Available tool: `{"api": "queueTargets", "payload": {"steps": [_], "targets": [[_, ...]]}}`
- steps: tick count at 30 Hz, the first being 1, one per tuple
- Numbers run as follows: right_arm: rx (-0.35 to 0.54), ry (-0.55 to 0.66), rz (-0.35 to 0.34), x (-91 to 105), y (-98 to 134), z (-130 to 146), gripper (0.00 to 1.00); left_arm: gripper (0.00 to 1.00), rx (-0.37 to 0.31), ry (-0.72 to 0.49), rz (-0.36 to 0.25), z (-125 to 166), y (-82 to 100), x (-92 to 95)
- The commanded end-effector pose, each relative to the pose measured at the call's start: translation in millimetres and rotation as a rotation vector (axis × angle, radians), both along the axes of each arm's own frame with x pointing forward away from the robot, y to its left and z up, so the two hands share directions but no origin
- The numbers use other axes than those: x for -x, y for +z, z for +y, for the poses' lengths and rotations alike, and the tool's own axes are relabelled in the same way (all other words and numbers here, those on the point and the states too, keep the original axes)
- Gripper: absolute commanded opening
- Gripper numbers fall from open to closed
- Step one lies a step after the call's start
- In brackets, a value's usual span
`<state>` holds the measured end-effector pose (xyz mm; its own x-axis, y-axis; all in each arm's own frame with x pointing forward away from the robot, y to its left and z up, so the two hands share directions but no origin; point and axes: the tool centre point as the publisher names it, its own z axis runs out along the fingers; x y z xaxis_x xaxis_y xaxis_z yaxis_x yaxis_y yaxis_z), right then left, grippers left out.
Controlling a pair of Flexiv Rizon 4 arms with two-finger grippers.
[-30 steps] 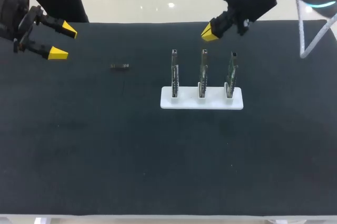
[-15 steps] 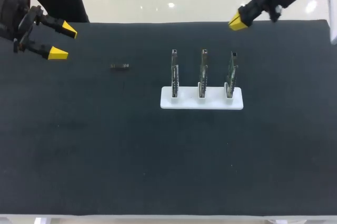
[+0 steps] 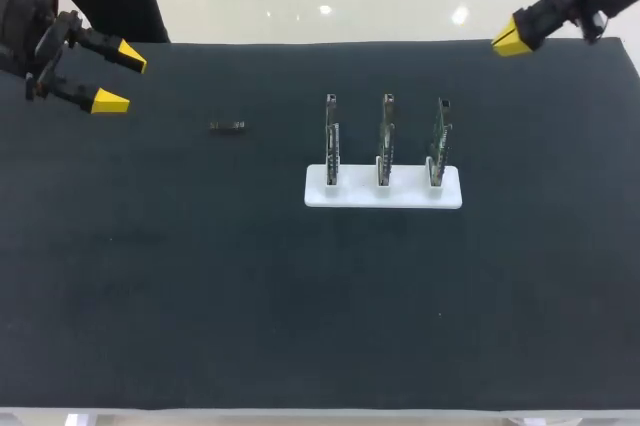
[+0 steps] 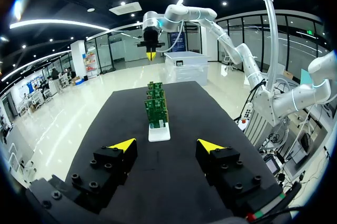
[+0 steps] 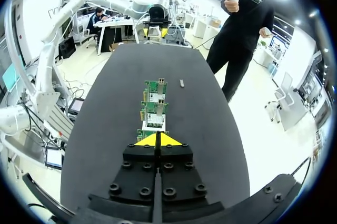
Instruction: Pick up the optical module with the left hand, and insert it into the network port with the right hand.
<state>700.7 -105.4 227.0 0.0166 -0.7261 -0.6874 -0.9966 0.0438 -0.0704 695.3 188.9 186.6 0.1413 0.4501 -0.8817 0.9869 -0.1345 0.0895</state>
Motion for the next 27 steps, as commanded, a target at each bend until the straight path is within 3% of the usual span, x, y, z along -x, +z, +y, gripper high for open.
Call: {"api": "queueTargets", "payload": {"steps": [1, 4, 27], "targets": [[-0.018, -0.015, -0.019, 6.2, 2.9, -3.7, 1.0, 1.0, -0.002, -0.002, 0.0, -0.1, 0.1, -0.9], [-0.017, -0.001, -0.05, 5.0, 4.6, -2.2, 1.0, 1.0, -0.002, -0.002, 0.0, -0.1, 0.1, -0.9], [-0.017, -0.001, -0.05, 5.0, 4.6, -2.2, 1.0, 1.0, -0.002, -0.002, 0.0, -0.1, 0.1, -0.9]]}}
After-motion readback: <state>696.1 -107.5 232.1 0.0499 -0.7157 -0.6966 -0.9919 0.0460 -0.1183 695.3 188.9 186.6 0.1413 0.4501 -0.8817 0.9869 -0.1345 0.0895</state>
